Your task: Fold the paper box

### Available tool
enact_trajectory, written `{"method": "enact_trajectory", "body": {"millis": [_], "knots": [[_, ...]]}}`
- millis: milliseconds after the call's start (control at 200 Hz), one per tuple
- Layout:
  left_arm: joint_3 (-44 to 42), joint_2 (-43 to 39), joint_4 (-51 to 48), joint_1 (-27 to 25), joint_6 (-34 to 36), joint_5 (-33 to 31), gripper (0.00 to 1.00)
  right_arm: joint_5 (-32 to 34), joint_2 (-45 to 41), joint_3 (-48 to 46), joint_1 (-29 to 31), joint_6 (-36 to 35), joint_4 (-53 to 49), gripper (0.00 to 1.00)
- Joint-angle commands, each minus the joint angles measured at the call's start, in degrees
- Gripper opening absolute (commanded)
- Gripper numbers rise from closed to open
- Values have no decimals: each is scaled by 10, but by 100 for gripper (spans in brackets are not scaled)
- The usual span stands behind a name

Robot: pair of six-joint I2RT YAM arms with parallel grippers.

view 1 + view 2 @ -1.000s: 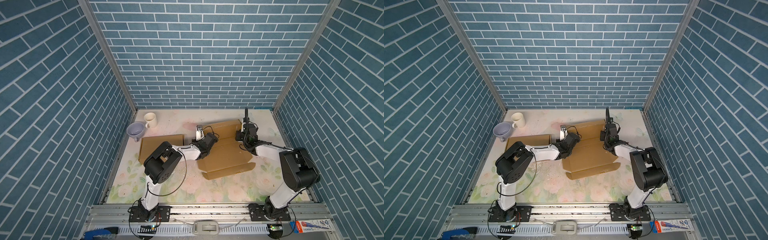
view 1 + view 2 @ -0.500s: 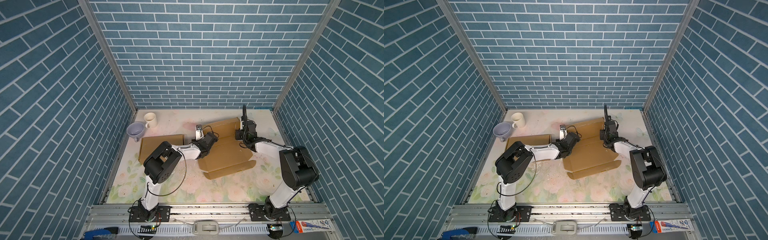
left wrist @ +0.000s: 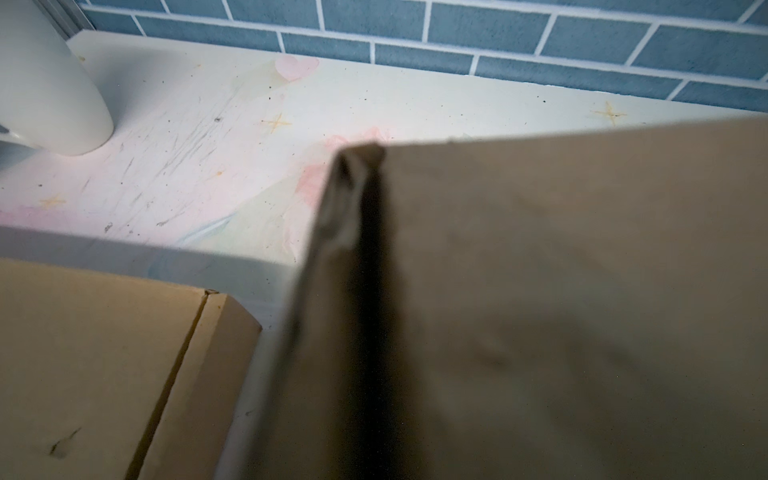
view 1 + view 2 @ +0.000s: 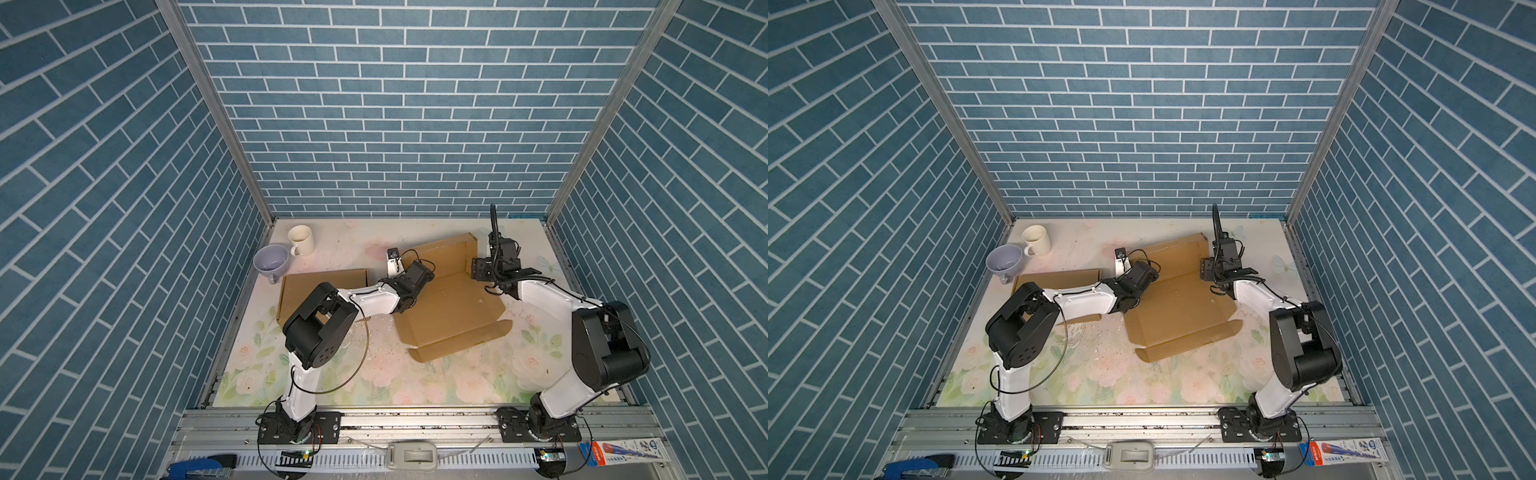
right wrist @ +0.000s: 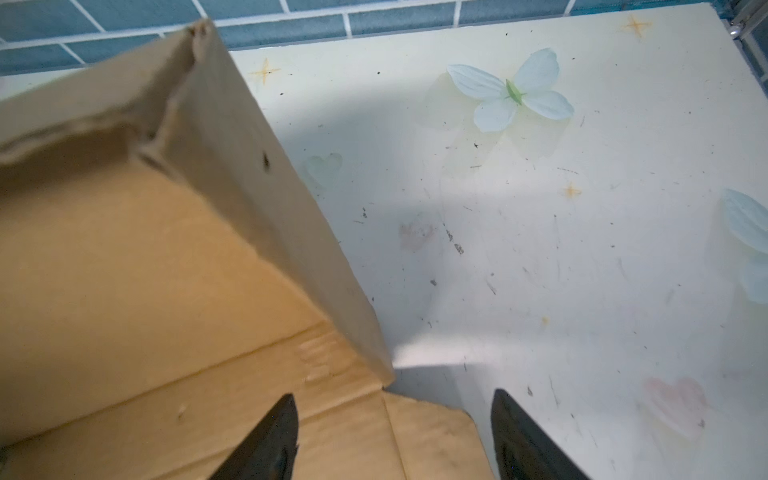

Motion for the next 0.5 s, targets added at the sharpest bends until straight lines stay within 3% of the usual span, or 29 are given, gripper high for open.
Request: {"method": "enact_trajectory", "body": {"millis": [0, 305, 495], "knots": [[-14, 13, -126, 16, -26, 81, 0, -32, -82, 1, -2, 46, -95, 78], [11, -11, -165, 46, -57, 163, 0, -56, -261, -54, -22, 208, -344, 75], [-1, -13, -156, 59, -99, 211, 0, -133, -352, -133, -23, 324, -366, 78]]}}
